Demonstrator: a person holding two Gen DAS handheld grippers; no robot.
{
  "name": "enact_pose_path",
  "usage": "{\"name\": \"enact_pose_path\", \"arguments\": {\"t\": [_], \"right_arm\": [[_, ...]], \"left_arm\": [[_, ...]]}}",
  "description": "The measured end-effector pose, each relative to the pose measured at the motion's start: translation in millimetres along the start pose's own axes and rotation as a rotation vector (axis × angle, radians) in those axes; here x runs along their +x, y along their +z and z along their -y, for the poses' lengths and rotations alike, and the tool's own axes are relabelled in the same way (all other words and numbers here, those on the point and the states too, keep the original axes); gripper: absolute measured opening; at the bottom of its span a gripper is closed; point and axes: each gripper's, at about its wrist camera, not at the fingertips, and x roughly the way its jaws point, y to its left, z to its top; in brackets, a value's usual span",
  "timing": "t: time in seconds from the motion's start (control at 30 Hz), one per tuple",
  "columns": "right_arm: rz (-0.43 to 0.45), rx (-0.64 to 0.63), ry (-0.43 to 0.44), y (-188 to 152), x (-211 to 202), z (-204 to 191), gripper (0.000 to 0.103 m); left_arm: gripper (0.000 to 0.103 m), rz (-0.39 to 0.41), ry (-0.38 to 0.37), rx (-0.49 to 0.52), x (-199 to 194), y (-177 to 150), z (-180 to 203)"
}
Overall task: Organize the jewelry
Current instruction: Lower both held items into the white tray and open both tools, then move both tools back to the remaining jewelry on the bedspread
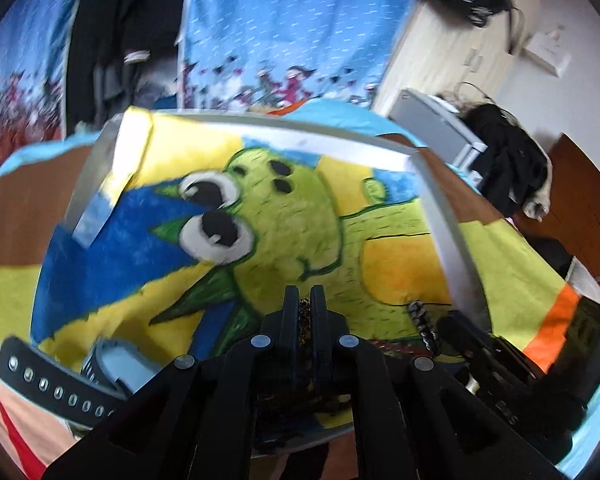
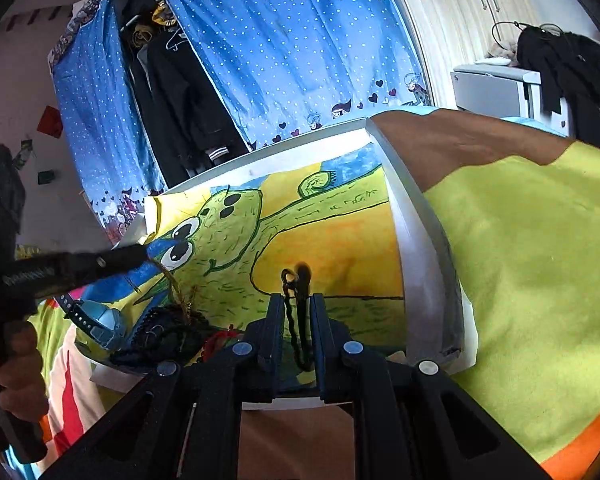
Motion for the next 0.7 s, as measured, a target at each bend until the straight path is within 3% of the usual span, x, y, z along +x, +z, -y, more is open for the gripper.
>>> {"name": "enact_pose_path", "arguments": {"t": [0.07,0.13,0.17,0.2,0.27,0.5,0.57,0.7], "right_arm": [[0.011,-0.013,0.012,-1,-4,-3,0.021],[0.025,-0.014,0.022,-1,-7,-4,0.028],[0.039,-0.016,0.015,-1,-13,-5,0.035],[0.051,-0.018,0.012,-1,-17,-5,0.042],[0.082,-0.022,0.007,0,-30,-7,0.046],[0.186,-0.035,-0.042,6,-94,-16,0.086],[0.214,-0.049,-0.042,5,-111,-24,0.096],[0.248,-0.092,-0.035,0,-144,-46,0.103]], "left_arm": [[0.008,-0.02,-0.005,-0.032,-2,-1,-4],[0.019,-0.021,0.008,-0.053,-7,-2,-8],[0.032,-0.013,0.011,-0.054,-12,-2,-6],[0.046,0.012,0.014,-0.049,-21,-4,-4],[0.06,0.068,0.012,-0.035,-38,-7,2],[0.093,0.202,0.027,0.027,-91,-26,30],[0.101,0.232,0.035,0.05,-108,-35,37],[0.101,0.33,0.034,0.115,-144,-55,49]]}}
